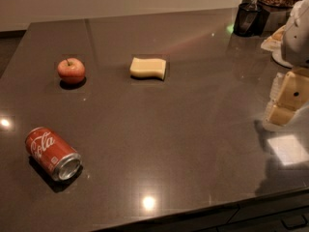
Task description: Place coke can upright
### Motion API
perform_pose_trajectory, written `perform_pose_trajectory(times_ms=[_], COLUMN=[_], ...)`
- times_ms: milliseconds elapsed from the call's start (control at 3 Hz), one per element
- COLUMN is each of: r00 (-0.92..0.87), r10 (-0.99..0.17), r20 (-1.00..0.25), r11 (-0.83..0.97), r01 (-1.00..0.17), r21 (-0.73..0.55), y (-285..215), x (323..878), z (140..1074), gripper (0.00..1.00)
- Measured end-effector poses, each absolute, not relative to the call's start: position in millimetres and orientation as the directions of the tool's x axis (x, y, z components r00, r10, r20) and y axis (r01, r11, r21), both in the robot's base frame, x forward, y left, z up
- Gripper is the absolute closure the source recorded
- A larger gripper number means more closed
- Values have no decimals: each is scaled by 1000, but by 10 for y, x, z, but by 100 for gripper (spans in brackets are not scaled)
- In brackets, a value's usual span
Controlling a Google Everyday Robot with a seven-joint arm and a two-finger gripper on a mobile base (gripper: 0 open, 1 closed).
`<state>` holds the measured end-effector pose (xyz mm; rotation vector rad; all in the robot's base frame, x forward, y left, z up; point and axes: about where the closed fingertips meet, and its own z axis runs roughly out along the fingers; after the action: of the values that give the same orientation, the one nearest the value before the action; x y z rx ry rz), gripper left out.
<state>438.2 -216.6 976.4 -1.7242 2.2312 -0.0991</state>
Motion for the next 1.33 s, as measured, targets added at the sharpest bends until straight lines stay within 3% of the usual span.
perform_pose_trajectory(times_ms=[667, 1333], r00=[-213, -200], r10=[-958, -960], r20=[-194, -198], r11=[257, 231], r01=[-935, -961], r21=[-243, -149], y=[-2093, -1350], x=[4412, 4677], z=[9788, 9745], gripper=[0, 0])
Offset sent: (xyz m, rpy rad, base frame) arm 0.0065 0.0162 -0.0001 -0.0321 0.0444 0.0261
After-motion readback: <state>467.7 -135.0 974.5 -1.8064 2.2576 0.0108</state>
